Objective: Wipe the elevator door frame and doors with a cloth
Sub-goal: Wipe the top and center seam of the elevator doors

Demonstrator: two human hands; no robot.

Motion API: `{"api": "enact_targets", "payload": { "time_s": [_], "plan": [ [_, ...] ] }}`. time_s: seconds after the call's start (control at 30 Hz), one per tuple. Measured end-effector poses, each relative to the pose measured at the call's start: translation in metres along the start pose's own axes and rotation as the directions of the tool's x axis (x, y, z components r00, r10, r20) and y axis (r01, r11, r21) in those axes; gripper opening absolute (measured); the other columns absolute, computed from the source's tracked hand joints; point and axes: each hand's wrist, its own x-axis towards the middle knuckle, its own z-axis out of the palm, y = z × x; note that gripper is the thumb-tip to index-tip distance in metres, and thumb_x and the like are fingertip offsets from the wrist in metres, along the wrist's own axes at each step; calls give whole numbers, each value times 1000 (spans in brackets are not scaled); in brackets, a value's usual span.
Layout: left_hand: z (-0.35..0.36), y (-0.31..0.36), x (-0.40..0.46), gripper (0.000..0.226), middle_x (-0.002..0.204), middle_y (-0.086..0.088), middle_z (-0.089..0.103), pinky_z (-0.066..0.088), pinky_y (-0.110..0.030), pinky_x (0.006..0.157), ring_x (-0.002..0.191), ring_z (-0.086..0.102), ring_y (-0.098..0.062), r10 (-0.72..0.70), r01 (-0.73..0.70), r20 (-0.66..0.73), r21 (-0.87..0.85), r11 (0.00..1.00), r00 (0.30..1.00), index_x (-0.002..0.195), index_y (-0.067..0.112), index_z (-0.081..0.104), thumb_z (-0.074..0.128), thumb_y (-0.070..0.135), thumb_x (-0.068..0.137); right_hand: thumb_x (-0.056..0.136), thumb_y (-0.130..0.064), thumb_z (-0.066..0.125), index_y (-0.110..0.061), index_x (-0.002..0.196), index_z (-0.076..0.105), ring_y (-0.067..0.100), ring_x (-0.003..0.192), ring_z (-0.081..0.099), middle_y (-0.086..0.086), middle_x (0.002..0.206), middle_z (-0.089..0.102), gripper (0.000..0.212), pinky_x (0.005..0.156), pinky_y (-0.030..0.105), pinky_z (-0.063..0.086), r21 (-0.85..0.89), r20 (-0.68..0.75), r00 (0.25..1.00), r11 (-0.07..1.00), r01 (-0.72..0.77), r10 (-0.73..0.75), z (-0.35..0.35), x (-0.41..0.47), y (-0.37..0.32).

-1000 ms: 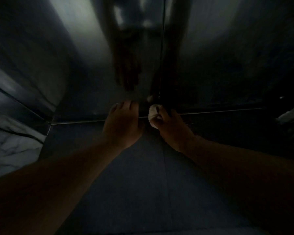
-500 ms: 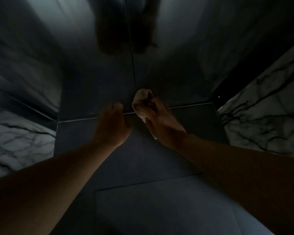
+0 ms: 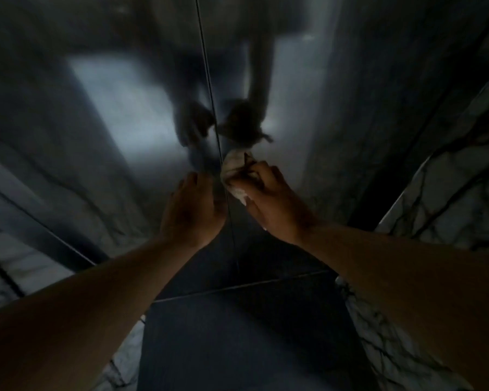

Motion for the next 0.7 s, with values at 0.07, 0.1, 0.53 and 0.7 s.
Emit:
{"api": "enact_targets", "payload": {
  "time_s": [0.07,0.1,0.53,0.7],
  "plan": [
    [-61,21,21,42,121,-20,54,47,-49,89,111,51,-39,26,-24,-48,42,999,998,123,6,50,58,25,86,80,-2,63,-15,140,47,34,107,45,19,134,44,63,90,42,47,-19,-43,998,999,37,-38,-56,29,-11],
    [-104,34,38,44,121,-19,54,47,-48,90,111,52,-38,57,-51,-88,74,996,994,124,6,50,57,27,86,80,-3,64,-16,140,47,30,110,43,16,136,42,64,93,36,44,2,-58,997,998,58,-58,-94,54,-19],
    [-479,151,143,59,114,-20,58,48,-44,81,98,57,-40,458,-225,-267,601,767,848,125,6,52,53,30,71,81,-1,60,-7,130,57,36,117,38,26,131,46,49,107,42,32,-215,-481,834,958,189,-272,-441,237,-126],
    [-595,192,149,53,107,-15,59,48,-42,76,92,59,-36,494,-158,-297,709,687,817,119,8,56,49,35,73,86,-8,60,-8,130,55,36,106,43,23,128,46,44,94,40,36,-297,-452,818,925,238,-355,-558,268,-175]
  ]
}}
